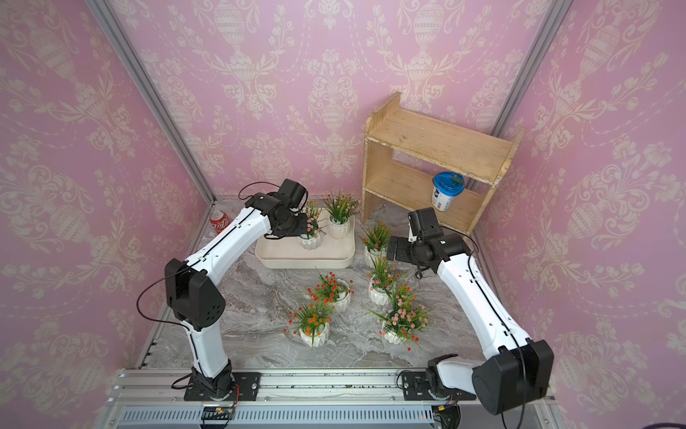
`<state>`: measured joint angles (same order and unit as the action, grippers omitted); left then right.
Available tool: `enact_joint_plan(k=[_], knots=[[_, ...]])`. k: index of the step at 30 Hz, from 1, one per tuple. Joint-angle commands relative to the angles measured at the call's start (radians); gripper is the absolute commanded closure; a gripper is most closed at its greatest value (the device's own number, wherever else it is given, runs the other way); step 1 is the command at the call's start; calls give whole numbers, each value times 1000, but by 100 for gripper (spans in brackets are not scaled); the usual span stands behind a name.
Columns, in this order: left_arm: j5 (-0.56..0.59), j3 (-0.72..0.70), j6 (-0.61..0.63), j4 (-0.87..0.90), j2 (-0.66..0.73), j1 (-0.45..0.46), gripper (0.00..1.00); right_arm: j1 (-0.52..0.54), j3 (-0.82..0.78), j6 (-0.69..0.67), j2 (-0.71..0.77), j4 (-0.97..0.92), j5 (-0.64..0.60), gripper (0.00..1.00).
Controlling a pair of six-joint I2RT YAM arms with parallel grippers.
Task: Put the potted gypsophila into the storage box
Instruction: Pick up the baby's breath potted plant from the center of the board, then place the baby's breath potted plant at the storage box.
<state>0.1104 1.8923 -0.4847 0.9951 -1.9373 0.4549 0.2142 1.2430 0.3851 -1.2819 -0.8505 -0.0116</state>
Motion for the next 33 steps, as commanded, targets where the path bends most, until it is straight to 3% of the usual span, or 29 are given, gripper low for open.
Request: enact_joint_plan(k=[1, 16, 33], knots=[[-15, 88, 26, -34, -44, 7, 100, -16, -16, -30, 28, -1, 23, 0], [-62, 357, 28, 64, -297, 93, 100, -70, -60, -46, 35, 16, 55, 0], [-71, 377, 27, 73, -388, 156, 100, -84, -60, -52, 45, -2, 62, 0]])
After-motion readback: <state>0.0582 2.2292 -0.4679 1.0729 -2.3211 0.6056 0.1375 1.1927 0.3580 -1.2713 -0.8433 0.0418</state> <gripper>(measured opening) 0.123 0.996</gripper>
